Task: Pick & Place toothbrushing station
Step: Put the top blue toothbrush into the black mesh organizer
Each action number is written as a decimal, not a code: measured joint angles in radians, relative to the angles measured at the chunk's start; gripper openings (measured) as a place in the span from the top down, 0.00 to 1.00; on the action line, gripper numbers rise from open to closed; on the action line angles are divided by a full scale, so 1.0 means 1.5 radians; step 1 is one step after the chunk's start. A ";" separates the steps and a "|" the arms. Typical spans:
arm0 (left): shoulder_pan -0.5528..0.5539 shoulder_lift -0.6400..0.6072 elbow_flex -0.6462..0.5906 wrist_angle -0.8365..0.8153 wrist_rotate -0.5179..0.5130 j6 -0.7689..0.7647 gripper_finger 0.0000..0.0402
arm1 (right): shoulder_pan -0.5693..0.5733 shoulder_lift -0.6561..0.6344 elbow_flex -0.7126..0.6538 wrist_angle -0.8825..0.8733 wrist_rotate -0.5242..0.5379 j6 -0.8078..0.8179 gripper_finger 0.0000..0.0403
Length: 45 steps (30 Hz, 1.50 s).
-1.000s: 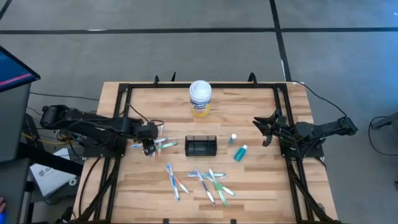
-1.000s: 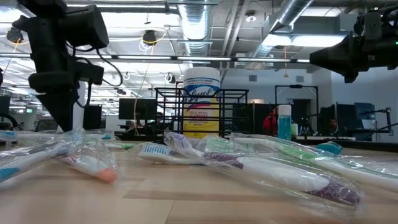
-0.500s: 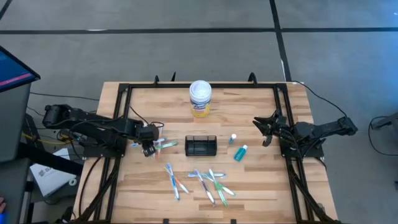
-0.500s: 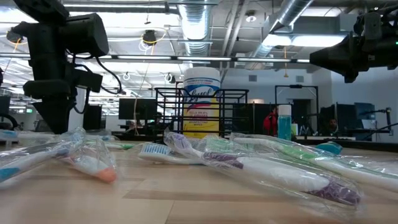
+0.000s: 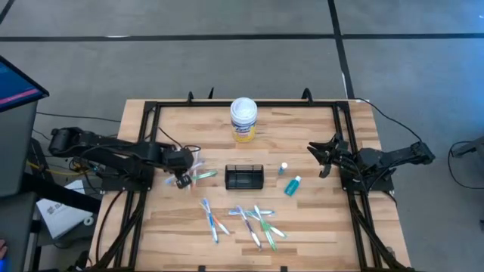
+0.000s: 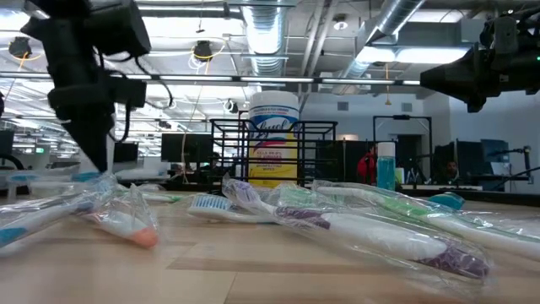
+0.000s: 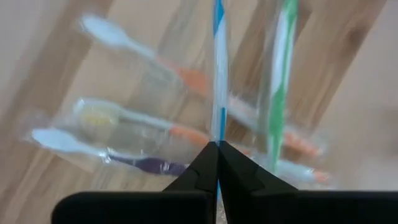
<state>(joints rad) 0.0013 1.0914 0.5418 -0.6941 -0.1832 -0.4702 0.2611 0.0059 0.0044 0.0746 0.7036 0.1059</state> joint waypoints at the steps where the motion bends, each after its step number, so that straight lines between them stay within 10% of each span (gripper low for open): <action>1: 0.000 -0.005 0.005 0.000 -0.004 0.000 1.00 | 0.000 0.000 0.000 0.000 0.000 0.000 0.79; 22: -0.002 -0.186 0.033 0.195 -0.036 0.090 1.00 | 0.000 0.000 0.000 0.001 0.000 0.000 0.79; 45: -0.002 -0.093 0.033 0.580 0.058 0.235 1.00 | 0.000 0.032 0.012 0.088 -0.053 0.000 0.79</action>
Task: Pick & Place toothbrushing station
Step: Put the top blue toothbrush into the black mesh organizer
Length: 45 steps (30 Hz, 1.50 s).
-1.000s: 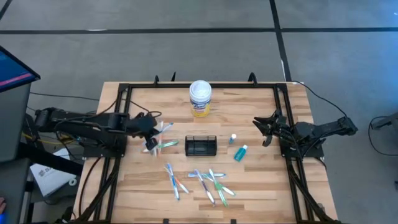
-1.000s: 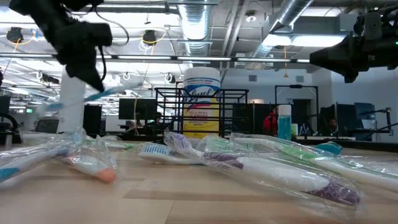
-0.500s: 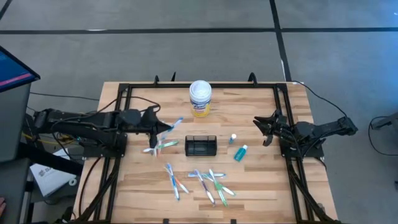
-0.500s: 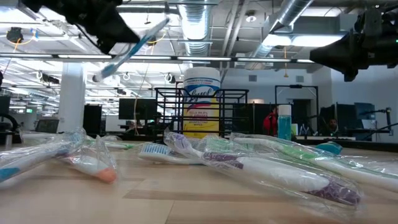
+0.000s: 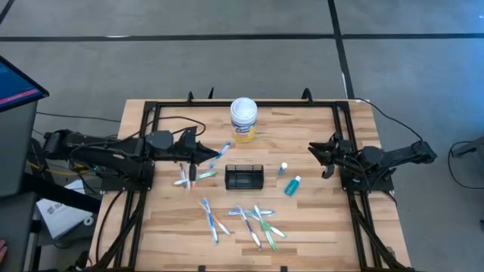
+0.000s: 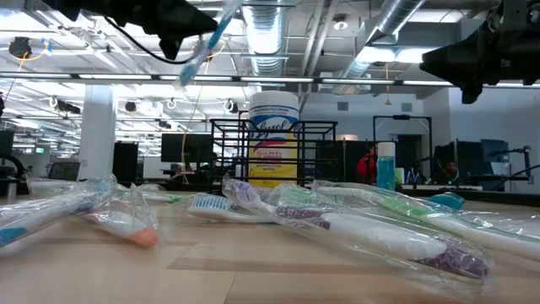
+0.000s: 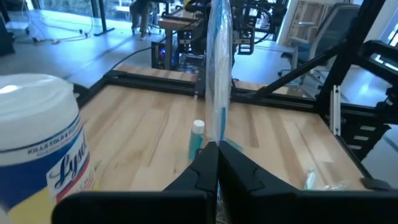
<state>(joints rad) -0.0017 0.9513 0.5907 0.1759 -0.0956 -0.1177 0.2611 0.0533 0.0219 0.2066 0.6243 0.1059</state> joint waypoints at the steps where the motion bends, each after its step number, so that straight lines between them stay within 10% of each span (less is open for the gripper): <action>1: 0.000 0.011 0.000 0.013 0.000 0.004 1.00 | 0.000 0.008 0.000 0.008 0.000 0.000 0.79; 15: 0.001 0.082 0.000 0.116 0.017 0.005 1.00 | 0.000 0.223 0.017 0.225 -0.052 -0.025 0.79; 45: 0.001 0.082 -0.001 0.065 0.039 -0.281 1.00 | 0.000 0.828 0.445 0.232 0.003 -0.387 0.79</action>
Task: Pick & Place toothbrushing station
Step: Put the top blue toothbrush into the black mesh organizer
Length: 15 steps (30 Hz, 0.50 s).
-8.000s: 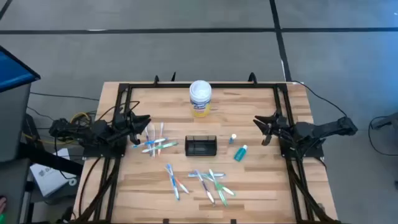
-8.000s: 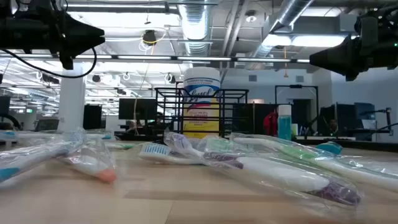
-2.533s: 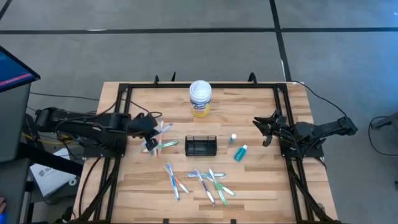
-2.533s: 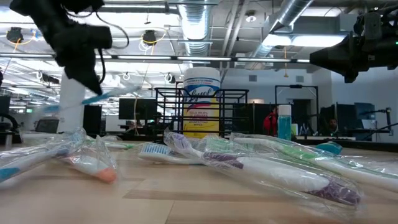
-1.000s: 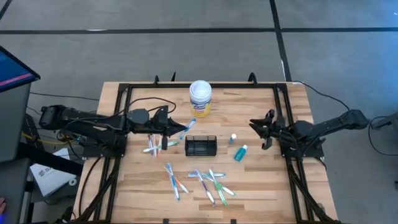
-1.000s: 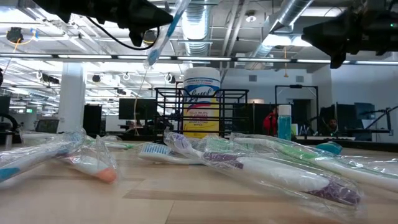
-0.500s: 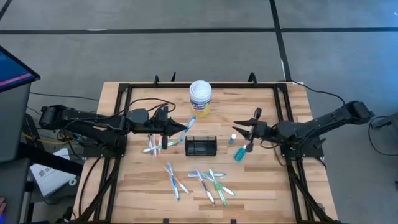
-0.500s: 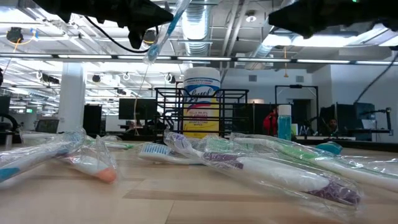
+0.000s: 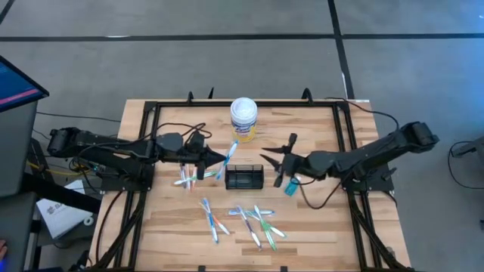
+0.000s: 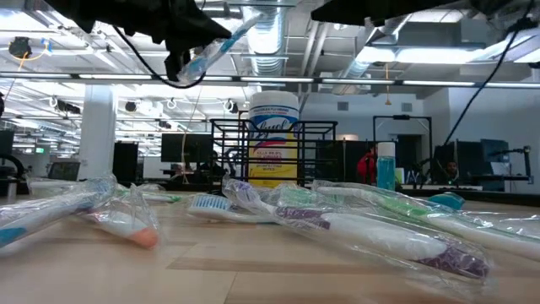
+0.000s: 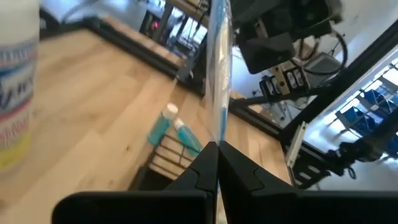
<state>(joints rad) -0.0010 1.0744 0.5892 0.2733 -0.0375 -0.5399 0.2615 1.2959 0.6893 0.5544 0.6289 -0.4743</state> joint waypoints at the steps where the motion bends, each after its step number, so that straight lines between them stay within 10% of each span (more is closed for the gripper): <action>1: 0.000 0.000 0.000 -0.005 0.005 -0.013 1.00 | 0.001 0.014 0.011 0.000 0.000 -0.012 0.79; 15: 0.002 0.000 0.000 -0.022 0.067 -0.133 1.00 | 0.068 0.194 0.139 -0.001 0.135 -0.219 0.79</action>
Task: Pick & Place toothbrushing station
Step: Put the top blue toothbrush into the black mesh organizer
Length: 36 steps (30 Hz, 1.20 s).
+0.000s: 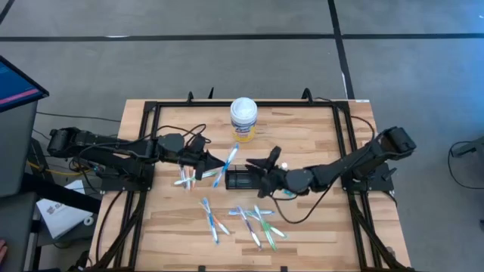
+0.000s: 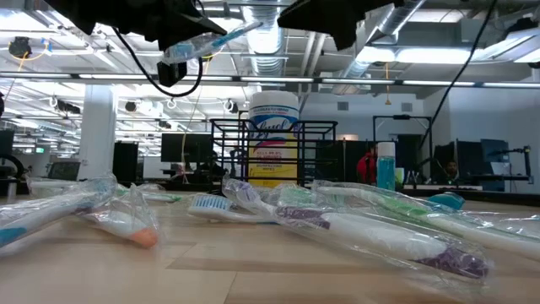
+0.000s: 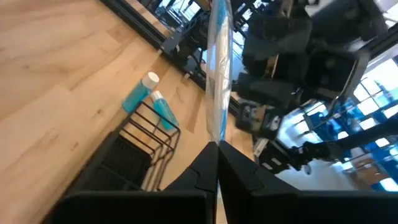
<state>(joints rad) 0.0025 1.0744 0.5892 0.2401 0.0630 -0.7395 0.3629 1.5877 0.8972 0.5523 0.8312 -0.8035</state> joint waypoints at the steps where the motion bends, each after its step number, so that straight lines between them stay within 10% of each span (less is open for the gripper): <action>1: 0.000 0.000 0.000 0.000 0.004 -0.003 1.00 | 0.004 0.013 0.013 -0.001 0.005 -0.015 0.79; 23: 0.000 0.000 0.000 -0.016 0.082 -0.089 1.00 | 0.011 0.204 0.186 0.006 0.148 -0.309 0.46; 36: 0.000 0.000 0.000 -0.016 0.086 -0.089 1.00 | 0.000 0.256 0.236 0.003 0.157 -0.422 0.60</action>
<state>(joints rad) 0.0025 1.0744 0.5892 0.2161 0.1925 -0.8726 0.3632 1.9720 1.2519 0.5570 1.0673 -1.4364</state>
